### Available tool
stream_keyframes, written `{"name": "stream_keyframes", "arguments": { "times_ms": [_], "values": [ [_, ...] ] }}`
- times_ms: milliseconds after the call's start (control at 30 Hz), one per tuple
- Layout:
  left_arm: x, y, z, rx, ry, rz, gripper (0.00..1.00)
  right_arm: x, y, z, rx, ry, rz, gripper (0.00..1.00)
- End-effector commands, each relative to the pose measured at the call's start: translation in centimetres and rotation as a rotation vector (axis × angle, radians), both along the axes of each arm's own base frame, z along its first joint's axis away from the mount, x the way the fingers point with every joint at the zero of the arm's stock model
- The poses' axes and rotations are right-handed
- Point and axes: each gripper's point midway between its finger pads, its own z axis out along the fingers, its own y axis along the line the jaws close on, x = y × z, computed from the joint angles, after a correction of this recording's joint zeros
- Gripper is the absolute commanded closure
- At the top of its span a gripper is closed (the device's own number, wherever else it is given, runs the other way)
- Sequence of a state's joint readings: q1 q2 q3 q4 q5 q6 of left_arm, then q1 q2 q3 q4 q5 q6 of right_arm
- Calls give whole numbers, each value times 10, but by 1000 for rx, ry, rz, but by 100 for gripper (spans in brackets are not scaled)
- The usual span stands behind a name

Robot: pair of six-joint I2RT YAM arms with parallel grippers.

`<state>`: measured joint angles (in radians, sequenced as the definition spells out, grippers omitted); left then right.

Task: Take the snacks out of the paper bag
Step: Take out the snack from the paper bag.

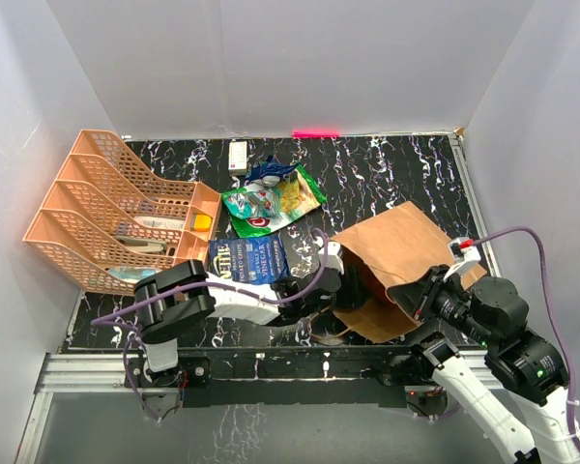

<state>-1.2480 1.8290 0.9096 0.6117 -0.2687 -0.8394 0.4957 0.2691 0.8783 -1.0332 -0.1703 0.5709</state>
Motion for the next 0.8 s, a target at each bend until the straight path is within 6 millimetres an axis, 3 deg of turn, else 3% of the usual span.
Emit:
{"name": "stream_keyframes", "arguments": {
  "times_ms": [0, 133, 333, 467, 633, 767],
  "values": [
    [0, -9, 64, -153, 56, 85, 52, 21, 0, 37, 80, -163, -61, 92],
    [-11, -14, 84, -191, -38, 29, 58, 29, 4, 35, 70, -148, -61, 92],
    [-34, -7, 76, -215, -48, -28, 58, 40, 6, 45, 92, -176, -85, 92],
    [-40, -10, 77, -246, -33, -33, 67, 42, 7, 49, 88, -184, -83, 92],
    [-35, -23, 56, -237, 21, 8, 73, 42, 9, 56, 104, -202, -73, 92],
    [-26, -25, 18, -115, 114, 109, 75, 41, 10, 61, 110, -211, -70, 92]
  ]
}}
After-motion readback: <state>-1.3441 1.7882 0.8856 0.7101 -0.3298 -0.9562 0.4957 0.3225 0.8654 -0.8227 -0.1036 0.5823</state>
